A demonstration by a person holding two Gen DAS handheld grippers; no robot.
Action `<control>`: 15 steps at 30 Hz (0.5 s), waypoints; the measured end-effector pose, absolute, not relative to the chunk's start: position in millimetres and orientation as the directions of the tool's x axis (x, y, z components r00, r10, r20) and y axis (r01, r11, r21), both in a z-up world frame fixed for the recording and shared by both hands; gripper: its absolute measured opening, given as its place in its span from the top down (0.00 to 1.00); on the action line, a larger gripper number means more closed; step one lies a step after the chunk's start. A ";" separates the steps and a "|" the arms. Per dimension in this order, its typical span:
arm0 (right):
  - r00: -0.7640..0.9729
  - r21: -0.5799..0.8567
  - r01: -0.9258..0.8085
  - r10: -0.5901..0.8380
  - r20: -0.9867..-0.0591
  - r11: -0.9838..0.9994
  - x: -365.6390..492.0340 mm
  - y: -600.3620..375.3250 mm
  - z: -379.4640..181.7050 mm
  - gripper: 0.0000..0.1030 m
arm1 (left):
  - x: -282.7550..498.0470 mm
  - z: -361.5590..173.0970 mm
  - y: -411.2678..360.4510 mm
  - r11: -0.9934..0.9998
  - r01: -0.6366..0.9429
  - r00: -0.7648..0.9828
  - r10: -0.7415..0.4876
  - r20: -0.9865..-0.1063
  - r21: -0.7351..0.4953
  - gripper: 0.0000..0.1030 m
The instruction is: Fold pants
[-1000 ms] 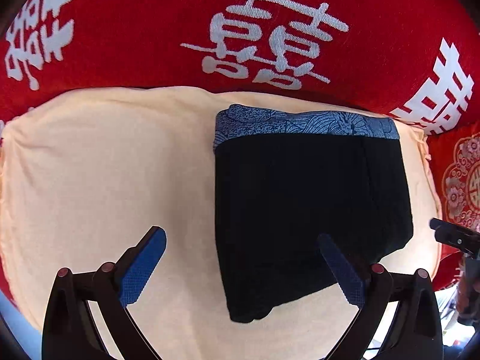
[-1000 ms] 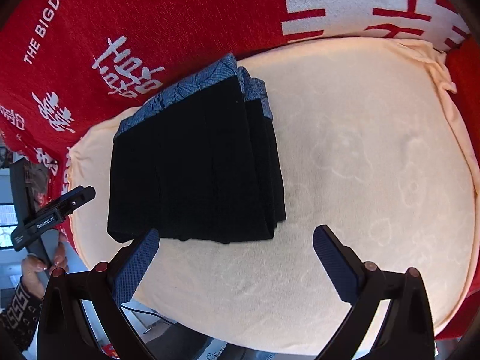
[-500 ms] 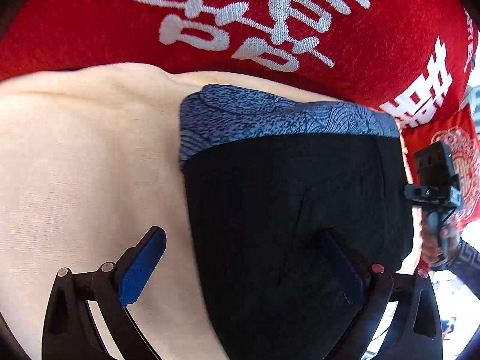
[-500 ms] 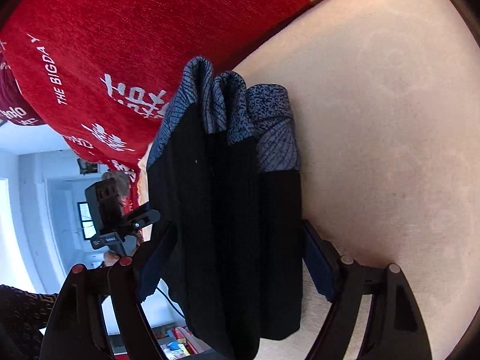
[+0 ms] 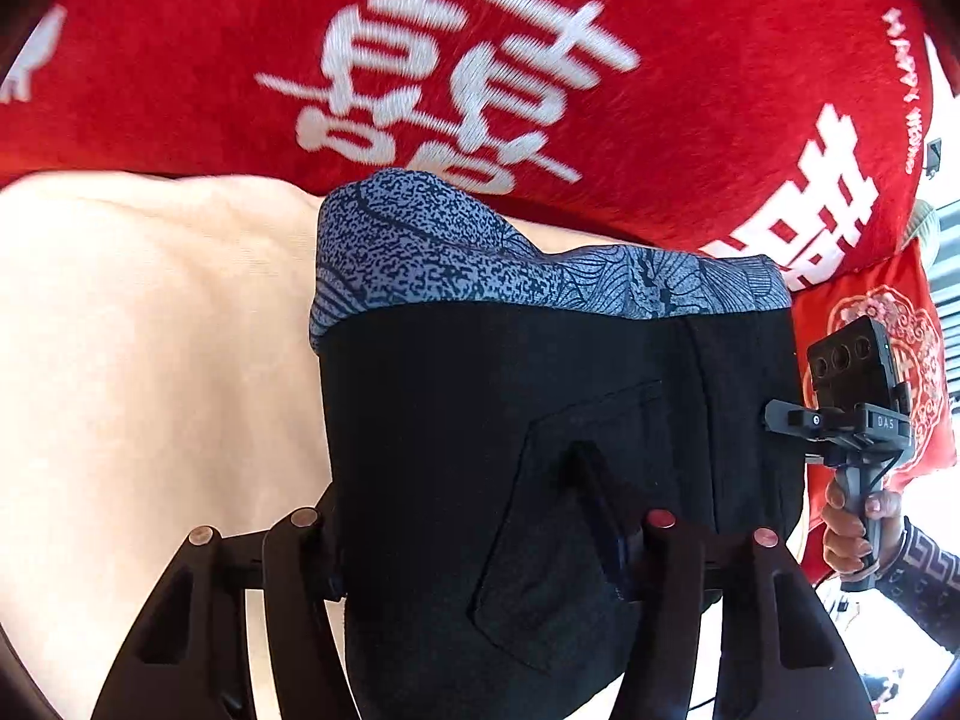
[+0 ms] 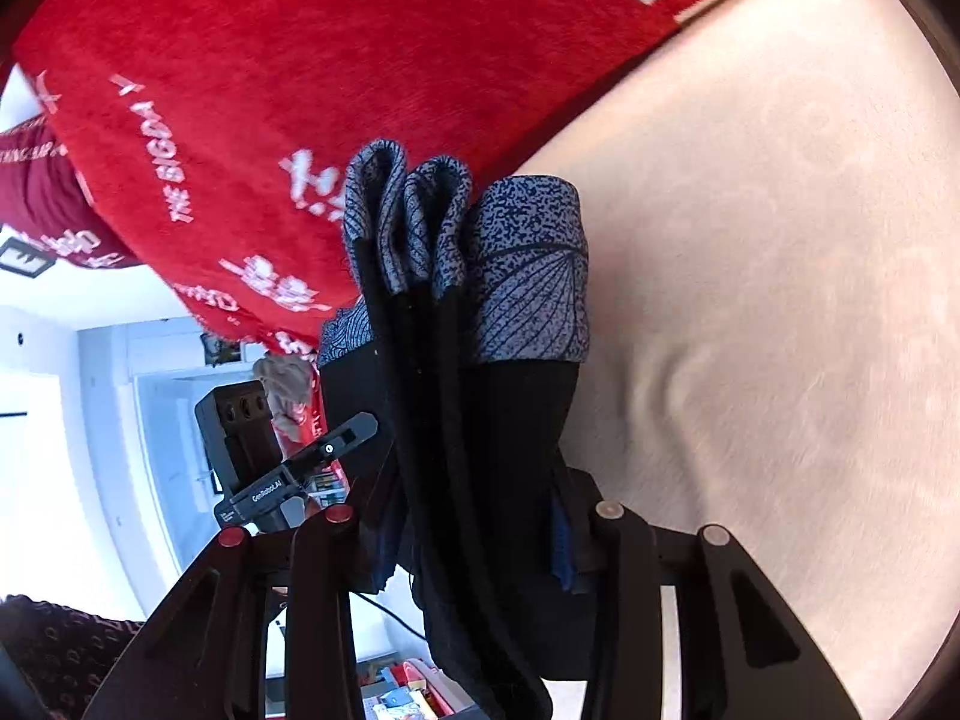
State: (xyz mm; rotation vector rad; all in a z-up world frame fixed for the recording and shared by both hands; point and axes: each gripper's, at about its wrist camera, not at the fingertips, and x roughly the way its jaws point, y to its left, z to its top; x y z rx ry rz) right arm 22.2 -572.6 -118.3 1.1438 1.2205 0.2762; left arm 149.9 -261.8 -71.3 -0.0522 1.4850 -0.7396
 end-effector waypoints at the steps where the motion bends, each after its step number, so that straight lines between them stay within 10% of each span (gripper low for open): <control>1: 0.391 0.812 0.381 0.719 -0.575 0.442 17.1 -567.1 -113.3 0.59 | 141.7 -60.5 -257.0 0.787 0.418 -0.077 -0.468 -0.880 -0.455 0.41; 12: 0.295 0.757 0.427 0.715 -0.634 0.495 -46.6 -526.1 -127.8 0.55 | 71.0 -80.6 -209.2 0.849 0.385 -0.101 -0.351 -0.931 -0.362 0.40; 15: 0.242 0.647 0.461 0.615 -0.751 0.608 -54.4 -516.5 -135.6 0.38 | 65.2 -85.5 -203.1 0.873 0.395 -0.022 -0.304 -0.953 -0.287 0.21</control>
